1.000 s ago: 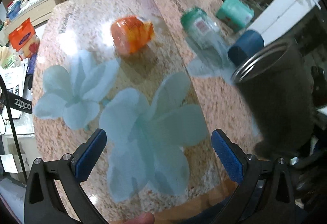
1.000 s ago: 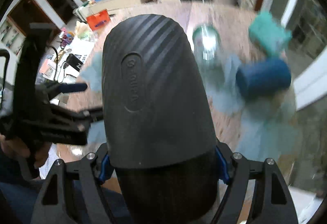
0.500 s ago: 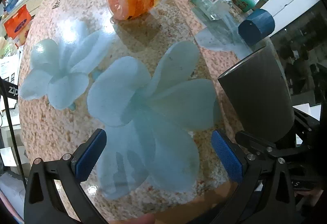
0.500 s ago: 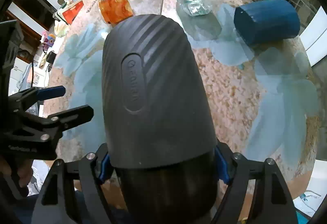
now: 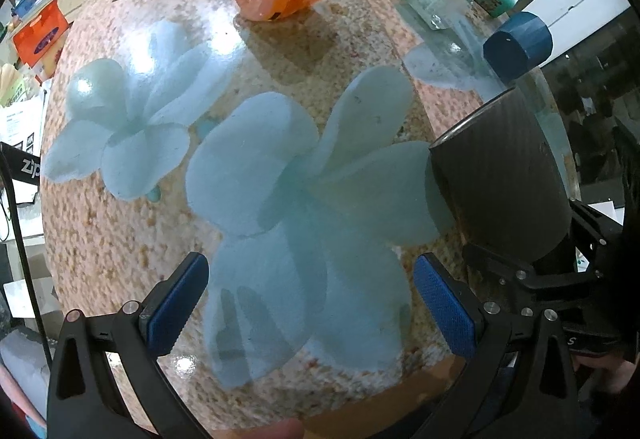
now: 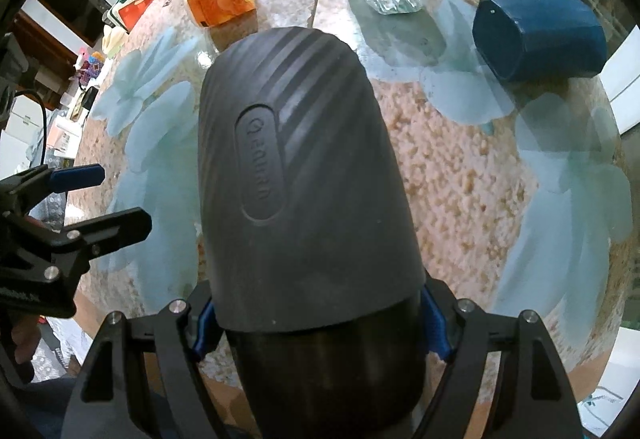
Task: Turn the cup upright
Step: 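Lift the black cup with the right gripper toward the left gripper, then close the left gripper on the black cup while the right gripper releases it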
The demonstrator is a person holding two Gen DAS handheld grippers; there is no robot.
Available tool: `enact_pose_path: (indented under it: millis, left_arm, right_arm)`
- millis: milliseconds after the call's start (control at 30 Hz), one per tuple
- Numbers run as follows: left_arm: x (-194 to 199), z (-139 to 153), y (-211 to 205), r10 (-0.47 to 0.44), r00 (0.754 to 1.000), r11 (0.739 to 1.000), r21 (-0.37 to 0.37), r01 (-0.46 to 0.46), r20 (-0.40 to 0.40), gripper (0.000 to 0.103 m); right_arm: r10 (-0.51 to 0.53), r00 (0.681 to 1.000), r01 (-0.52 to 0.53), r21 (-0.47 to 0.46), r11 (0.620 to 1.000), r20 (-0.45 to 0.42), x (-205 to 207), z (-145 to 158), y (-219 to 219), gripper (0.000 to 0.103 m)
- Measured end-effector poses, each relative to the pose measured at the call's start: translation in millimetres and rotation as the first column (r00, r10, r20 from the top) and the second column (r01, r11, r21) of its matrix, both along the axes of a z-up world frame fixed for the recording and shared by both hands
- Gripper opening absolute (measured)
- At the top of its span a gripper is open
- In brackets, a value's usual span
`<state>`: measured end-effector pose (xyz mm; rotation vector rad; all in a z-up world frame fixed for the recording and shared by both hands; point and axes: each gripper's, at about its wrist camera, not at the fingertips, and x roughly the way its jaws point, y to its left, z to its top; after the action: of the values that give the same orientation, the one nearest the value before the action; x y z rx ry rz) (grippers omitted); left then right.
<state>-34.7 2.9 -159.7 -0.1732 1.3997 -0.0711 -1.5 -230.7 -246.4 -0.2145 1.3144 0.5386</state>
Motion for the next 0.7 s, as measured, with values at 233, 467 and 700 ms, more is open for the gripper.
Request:
enact_pose_path:
  millis: [233, 467, 700]
  left_arm:
    - [-7.8, 2.8, -0.6, -0.012, 1.000, 1.000, 0.001, 0.012, -0.009, 0.103]
    - [-14.6, 7.7, -3.6, -0.010, 1.000, 1.000, 0.003, 0.010, -0.006, 0.103]
    - [-22.2, 33.0, -0.4, -0.018, 1.000, 1.000, -0.002, 0.018, -0.003, 0.103]
  right_arm:
    - [-0.013, 1.000, 0.013, 0.036, 0.999, -0.001, 0.4, -2.2, 1.7, 0.085]
    - [-0.016, 1.000, 0.015, 0.030, 0.999, 0.012, -1.2, -0.6, 5.0, 0.097]
    - [-0.026, 0.999, 0.025, 0.028, 0.999, 0.027, -5.4, 25.2, -8.7, 0.099]
